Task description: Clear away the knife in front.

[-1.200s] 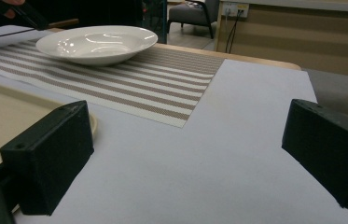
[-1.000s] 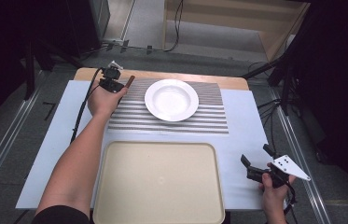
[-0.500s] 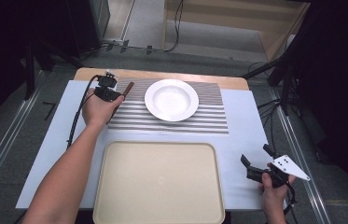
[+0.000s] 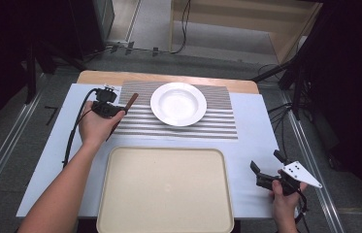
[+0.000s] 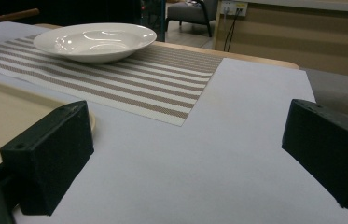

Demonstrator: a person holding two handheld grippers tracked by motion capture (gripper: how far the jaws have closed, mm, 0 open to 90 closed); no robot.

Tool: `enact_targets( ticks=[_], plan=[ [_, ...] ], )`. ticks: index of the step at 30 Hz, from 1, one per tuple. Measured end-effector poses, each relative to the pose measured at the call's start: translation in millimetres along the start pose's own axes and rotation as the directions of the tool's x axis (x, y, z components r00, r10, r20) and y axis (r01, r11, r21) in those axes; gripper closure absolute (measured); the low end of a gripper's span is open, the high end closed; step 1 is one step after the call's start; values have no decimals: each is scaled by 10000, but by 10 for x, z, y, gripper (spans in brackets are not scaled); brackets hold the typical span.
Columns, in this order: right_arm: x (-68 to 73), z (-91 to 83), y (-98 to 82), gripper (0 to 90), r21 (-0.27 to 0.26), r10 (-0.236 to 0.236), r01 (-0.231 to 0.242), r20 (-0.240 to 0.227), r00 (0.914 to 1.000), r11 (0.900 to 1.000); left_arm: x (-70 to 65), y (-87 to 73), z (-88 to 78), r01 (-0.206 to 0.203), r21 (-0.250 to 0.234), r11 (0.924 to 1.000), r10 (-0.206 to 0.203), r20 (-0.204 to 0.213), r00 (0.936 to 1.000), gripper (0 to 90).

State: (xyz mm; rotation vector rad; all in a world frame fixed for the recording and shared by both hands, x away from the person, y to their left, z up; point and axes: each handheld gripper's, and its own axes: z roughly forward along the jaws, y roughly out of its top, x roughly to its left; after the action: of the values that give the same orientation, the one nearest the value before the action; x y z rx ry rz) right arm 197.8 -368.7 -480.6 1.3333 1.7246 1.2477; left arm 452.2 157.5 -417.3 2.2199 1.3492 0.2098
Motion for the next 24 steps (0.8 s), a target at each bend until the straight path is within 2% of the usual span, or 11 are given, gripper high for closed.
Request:
enact_targets(
  ticks=[11, 19, 23, 24],
  plan=[
    [0, 0, 0, 5, -11, -19, 19, -9, 10000, 10000, -163, -148, -260, -555, -313, 9980, 559, 121, 9984, 775],
    [1, 0, 1, 5, 0, -23, 23, 0, 10000, 10000, -280, -363, -365, -690, -233, 9973, 700, 456, 9965, 775],
    [2, -1, 0, 5, 3, -17, 17, 10, 10000, 10000, -324, -448, -417, -577, -345, 9977, 597, 616, 9963, 775],
    [2, 0, 1, 5, 3, -29, 29, 6, 10000, 10000, -347, -471, -421, -589, -335, 9977, 606, 521, 9968, 775]
  ],
)
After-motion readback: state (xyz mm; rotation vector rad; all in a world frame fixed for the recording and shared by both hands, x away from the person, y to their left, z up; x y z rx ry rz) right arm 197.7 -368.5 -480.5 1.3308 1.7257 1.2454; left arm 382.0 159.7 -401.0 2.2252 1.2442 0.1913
